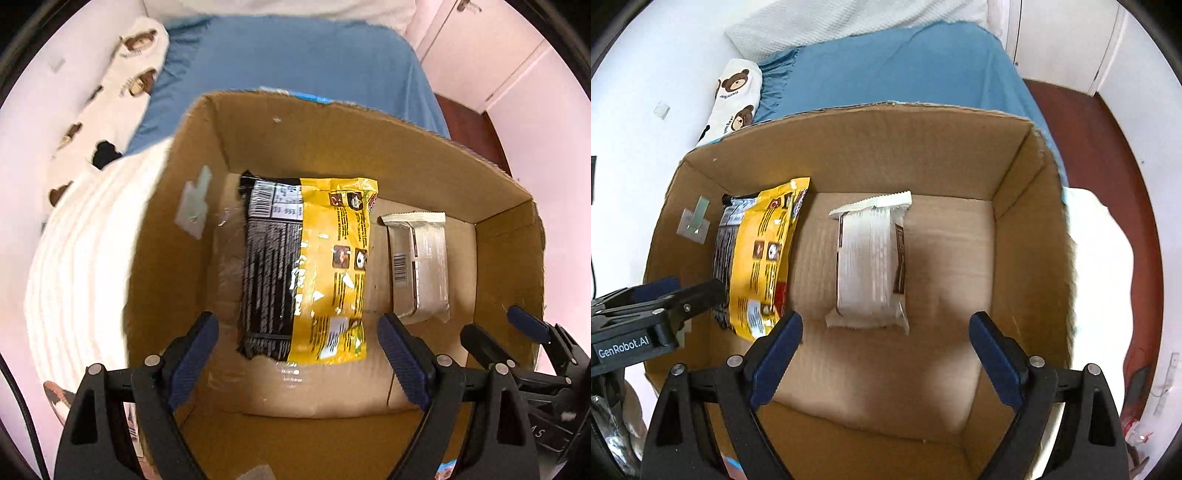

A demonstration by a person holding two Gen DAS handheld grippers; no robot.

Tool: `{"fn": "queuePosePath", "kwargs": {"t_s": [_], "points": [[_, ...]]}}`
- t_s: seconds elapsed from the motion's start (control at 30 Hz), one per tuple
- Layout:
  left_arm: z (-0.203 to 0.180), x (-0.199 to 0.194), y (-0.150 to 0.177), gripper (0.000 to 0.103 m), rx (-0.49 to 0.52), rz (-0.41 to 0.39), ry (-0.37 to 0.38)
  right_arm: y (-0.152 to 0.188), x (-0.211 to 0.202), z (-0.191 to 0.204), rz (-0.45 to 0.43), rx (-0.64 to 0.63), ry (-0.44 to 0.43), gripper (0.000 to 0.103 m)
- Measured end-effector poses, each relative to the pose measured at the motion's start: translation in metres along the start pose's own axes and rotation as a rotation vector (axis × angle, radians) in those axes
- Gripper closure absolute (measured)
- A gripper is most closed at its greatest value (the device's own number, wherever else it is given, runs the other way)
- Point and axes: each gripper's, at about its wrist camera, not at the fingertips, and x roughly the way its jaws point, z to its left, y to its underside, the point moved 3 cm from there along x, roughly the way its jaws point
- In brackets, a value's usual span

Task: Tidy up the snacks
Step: 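Withdraw both tools from the box back toward the snacks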

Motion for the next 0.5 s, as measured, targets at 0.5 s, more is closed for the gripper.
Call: {"fn": "queuePosePath", "kwargs": {"t_s": [0.5], "points": [[-0.01, -0.083, 0.085, 0.015, 0.041, -0.226, -0.074, 0.056, -0.078, 0.003, -0.179, -0.033, 0.019, 0.009]]}}
